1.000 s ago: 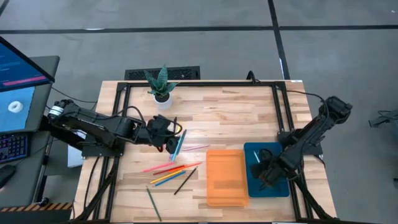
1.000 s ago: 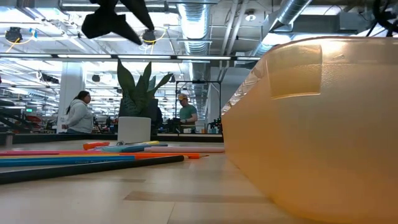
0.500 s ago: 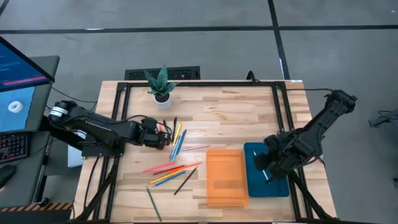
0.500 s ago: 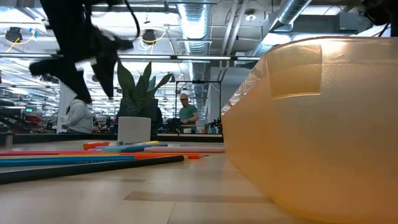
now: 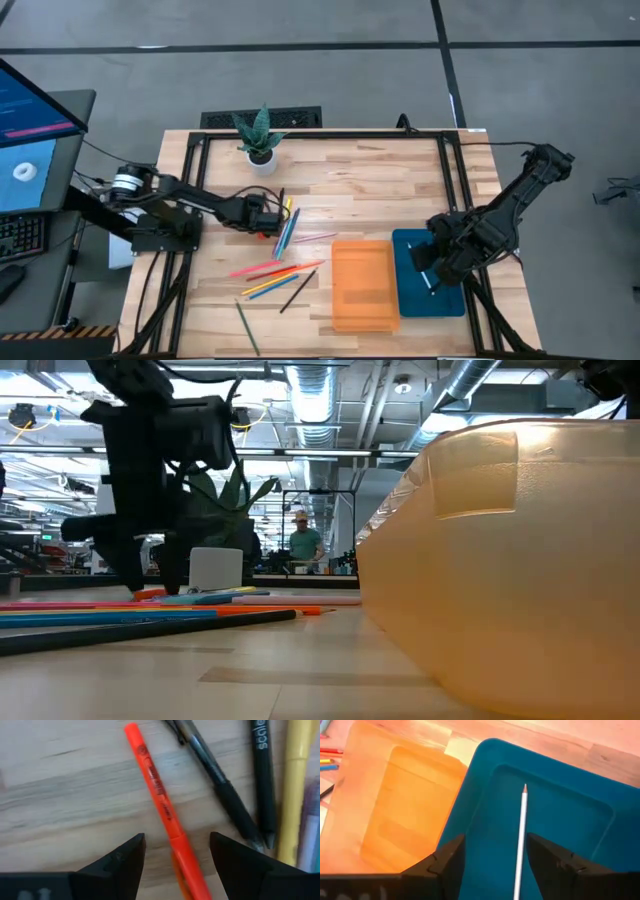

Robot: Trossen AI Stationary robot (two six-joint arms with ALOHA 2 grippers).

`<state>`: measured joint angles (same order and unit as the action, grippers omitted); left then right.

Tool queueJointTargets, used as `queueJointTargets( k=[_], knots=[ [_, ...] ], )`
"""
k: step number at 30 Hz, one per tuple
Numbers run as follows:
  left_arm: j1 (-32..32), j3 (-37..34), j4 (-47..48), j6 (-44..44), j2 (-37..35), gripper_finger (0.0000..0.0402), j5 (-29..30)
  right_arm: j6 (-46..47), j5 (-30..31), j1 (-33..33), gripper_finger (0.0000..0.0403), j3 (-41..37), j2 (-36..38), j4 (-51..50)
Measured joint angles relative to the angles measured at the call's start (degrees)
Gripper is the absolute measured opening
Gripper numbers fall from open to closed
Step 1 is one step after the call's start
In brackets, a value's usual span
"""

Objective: Sort pens & pencils
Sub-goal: Put the orange pen into the orange bin

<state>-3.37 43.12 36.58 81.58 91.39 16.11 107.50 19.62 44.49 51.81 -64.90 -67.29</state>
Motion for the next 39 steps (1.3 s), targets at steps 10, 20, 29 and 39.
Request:
queueJointTargets(
  k=[10, 20, 29, 39],
  knots=[
    [1.0, 0.8, 0.4, -6.1, 2.4, 0.0032, -3.2, 0.0, 0.4, 0.5, 0.0226, 0.0, 0.0, 0.0],
    [1.0, 3.8, 4.6, -7.5, -3.6, 0.0020, -2.0, -8.4, 7.6, -1.1, 0.0226, 0.0, 0.0, 5.0],
    [-4.3, 9.8, -7.3, -12.1, -19.5, 0.0022, 11.1, -41.5, 14.9, -12.9, 0.0226, 0.0, 3.4, 33.0],
    [-10.6, 10.3, -44.9, -36.4, -22.7, 0.0026, 19.7, -74.2, -2.5, -31.2, 0.0226, 0.8, 1.4, 71.2]
  ],
)
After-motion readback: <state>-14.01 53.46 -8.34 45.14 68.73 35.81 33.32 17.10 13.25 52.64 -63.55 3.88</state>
